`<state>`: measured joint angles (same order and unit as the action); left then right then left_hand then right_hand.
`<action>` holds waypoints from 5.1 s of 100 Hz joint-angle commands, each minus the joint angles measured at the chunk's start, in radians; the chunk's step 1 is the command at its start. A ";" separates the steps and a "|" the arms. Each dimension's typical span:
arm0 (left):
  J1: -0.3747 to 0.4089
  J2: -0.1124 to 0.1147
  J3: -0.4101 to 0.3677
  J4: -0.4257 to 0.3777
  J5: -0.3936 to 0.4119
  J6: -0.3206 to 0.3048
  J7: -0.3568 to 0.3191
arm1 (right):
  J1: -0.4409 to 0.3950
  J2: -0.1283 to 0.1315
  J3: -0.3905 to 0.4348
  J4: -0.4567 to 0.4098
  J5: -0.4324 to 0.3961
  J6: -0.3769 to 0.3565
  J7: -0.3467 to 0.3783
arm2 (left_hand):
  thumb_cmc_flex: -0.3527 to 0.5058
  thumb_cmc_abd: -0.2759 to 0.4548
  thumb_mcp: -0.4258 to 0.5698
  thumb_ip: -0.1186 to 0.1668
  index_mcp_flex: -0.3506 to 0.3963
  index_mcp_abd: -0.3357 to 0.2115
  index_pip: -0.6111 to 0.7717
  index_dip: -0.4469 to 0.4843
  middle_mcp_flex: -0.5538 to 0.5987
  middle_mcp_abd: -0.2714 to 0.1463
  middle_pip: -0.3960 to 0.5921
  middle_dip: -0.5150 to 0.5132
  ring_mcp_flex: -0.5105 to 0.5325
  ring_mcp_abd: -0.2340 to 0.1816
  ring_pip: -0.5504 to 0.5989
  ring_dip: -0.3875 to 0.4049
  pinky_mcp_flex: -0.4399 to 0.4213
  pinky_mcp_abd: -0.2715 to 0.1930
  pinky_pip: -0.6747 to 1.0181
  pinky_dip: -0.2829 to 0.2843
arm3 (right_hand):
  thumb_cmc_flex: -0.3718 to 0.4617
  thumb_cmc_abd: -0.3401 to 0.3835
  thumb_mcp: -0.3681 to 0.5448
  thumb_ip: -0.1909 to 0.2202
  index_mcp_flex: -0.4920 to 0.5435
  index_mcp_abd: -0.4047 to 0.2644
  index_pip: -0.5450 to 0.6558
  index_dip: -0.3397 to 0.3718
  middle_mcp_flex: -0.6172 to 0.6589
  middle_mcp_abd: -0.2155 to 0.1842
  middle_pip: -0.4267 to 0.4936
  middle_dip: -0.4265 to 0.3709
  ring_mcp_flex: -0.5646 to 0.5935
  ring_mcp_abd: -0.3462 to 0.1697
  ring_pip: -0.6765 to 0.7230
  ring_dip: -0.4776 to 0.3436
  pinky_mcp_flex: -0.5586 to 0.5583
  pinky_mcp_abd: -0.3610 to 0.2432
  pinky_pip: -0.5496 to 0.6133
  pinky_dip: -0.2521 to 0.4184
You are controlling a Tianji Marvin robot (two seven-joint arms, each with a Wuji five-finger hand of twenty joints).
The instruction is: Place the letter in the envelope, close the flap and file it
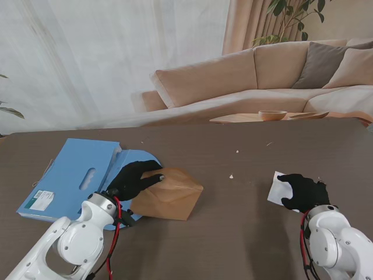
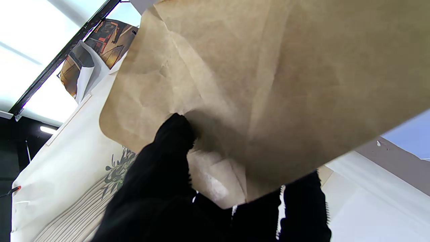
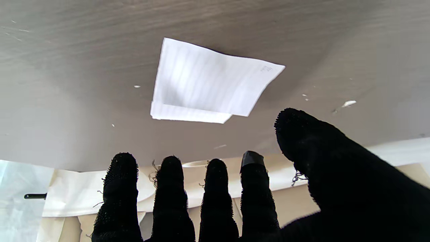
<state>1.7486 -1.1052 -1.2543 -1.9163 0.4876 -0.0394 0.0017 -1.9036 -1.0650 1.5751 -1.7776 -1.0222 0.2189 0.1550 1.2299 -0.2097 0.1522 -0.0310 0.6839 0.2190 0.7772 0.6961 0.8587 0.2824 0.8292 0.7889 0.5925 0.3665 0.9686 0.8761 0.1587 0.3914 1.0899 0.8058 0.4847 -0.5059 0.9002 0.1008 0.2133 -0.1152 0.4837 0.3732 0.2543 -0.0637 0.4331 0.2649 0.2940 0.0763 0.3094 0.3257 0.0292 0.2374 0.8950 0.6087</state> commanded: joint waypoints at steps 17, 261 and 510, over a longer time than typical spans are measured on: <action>0.020 -0.004 -0.012 -0.021 0.000 -0.022 -0.017 | 0.040 0.009 -0.010 0.070 -0.006 0.022 0.033 | 0.061 0.047 0.027 -0.011 -0.042 -0.002 0.044 0.016 -0.017 0.004 0.035 0.019 -0.001 0.002 0.022 0.025 -0.011 0.010 0.029 -0.006 | -0.060 -0.017 -0.078 -0.114 -0.059 0.025 -0.060 -0.017 -0.057 -0.004 -0.015 -0.027 -0.042 -0.029 -0.025 -0.023 -0.023 -0.024 -0.042 -0.001; 0.031 -0.004 -0.034 -0.011 -0.016 -0.054 -0.019 | 0.220 0.014 -0.112 0.391 0.027 -0.036 -0.121 | 0.061 0.042 0.021 -0.010 -0.028 -0.005 0.033 0.016 -0.012 0.010 0.030 0.025 -0.003 0.004 0.020 0.034 -0.017 0.009 0.030 -0.003 | -0.014 -0.174 0.058 -0.153 0.071 0.096 0.122 0.036 0.279 0.042 0.203 0.072 0.116 0.021 0.170 0.061 0.056 0.017 0.065 0.007; 0.024 -0.006 -0.036 -0.007 -0.032 -0.045 -0.017 | 0.161 -0.014 -0.028 0.257 0.106 -0.106 -0.211 | 0.061 0.031 0.024 -0.009 -0.013 -0.006 0.012 -0.023 -0.005 0.009 0.006 0.015 -0.006 0.012 -0.003 0.021 -0.019 0.011 0.025 -0.007 | 0.260 -0.083 0.082 -0.231 0.660 -0.240 0.499 -0.114 0.525 0.076 0.437 0.367 0.312 0.029 0.492 0.227 0.179 0.025 0.257 0.057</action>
<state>1.7712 -1.1057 -1.2910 -1.9142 0.4586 -0.0899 0.0020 -1.7332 -1.0760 1.5433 -1.4992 -0.9139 0.1211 -0.0554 1.2299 -0.2097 0.1524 -0.0310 0.6731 0.2206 0.7876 0.6813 0.8587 0.2839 0.8293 0.8015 0.5925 0.3678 0.9681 0.8890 0.1487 0.3918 1.0966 0.8057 0.6988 -0.5978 0.9874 -0.1362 0.8378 -0.3242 0.9870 0.2633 0.7493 0.0268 0.8226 0.5898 0.5939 0.0999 0.7528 0.5240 0.1971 0.2738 1.1184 0.6448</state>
